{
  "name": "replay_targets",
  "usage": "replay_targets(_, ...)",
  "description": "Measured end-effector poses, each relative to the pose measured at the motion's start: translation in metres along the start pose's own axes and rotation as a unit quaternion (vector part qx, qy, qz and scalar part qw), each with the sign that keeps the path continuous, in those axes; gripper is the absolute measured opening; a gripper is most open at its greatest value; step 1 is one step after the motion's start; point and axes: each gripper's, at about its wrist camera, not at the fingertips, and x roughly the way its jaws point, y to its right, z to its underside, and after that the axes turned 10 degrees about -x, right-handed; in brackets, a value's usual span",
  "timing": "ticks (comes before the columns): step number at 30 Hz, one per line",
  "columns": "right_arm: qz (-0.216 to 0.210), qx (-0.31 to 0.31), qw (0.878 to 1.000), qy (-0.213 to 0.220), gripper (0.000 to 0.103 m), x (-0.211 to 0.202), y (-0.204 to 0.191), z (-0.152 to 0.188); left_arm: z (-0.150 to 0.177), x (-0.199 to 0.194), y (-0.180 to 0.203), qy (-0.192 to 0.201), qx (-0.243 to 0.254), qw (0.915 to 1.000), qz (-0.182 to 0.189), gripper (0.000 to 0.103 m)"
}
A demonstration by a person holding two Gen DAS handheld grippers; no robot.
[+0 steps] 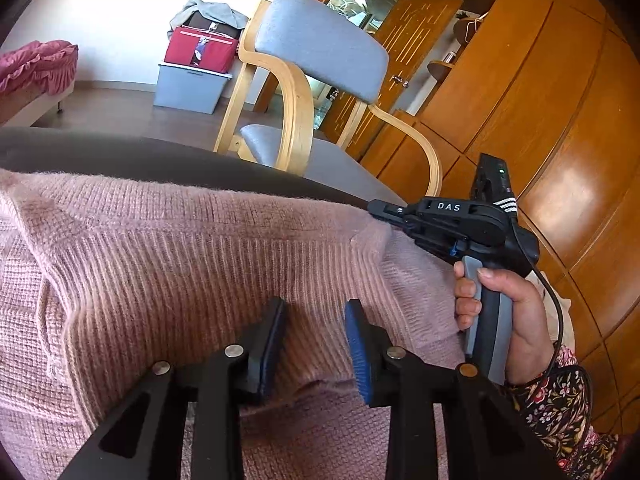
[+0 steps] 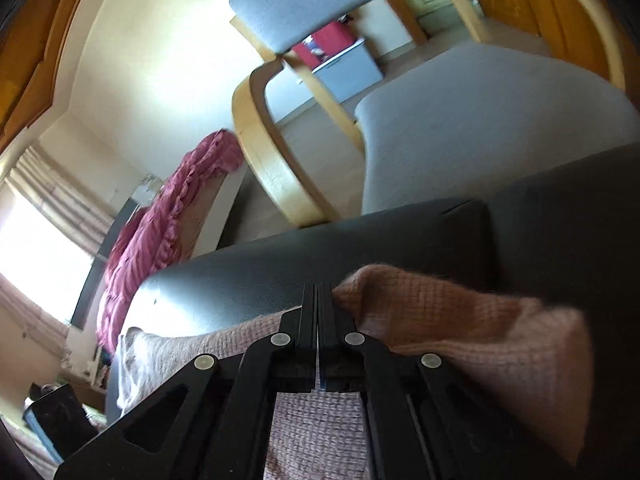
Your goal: Fold clothes
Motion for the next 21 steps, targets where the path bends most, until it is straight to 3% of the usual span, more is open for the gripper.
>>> replay_targets(1,0.001,0.009,1.0,0.008,0.006,-0.002,0.003,-0.001,0.0,0.0,0.0,0.0,-0.001,1.0,0.002,0.03)
replay_targets(3,-0.041,-0.022,0.998,0.03,0.006,-0.018,-0.014,-0.002,0.0,0.0,-0.001,0.001,-0.004,1.0,0.005,0.03)
replay_targets(6,-0.159,-0.088,0.983,-0.008,0.006,-0.014,-0.067,0.001,-0.001,-0.001,-0.003,0.003,-0.008,0.9999,0.01,0.031)
replay_targets(7,-0.18,-0.103,0.978,-0.024,0.006,-0.009,-0.081,0.006,-0.001,-0.001,-0.003,0.003,-0.009,0.9999,0.011,0.031)
replay_targets(12,-0.188,-0.107,0.969,-0.118,0.006,0.036,-0.103,0.04,-0.001,-0.003,-0.005,0.007,-0.015,0.9997,0.018,0.028)
replay_targets(13,-0.192,-0.089,0.969,-0.127,0.0,0.043,-0.096,0.044,-0.001,-0.005,-0.005,0.01,-0.016,0.9996,0.019,0.028)
replay_targets(16,-0.219,-0.052,0.965,-0.132,0.0,0.044,-0.084,0.045,-0.002,-0.015,-0.013,0.029,-0.04,0.9984,0.026,0.028)
replay_targets(21,-0.212,-0.068,0.966,-0.129,0.0,0.037,-0.089,0.052,-0.018,-0.048,-0.042,0.09,-0.121,0.988,0.034,0.029)
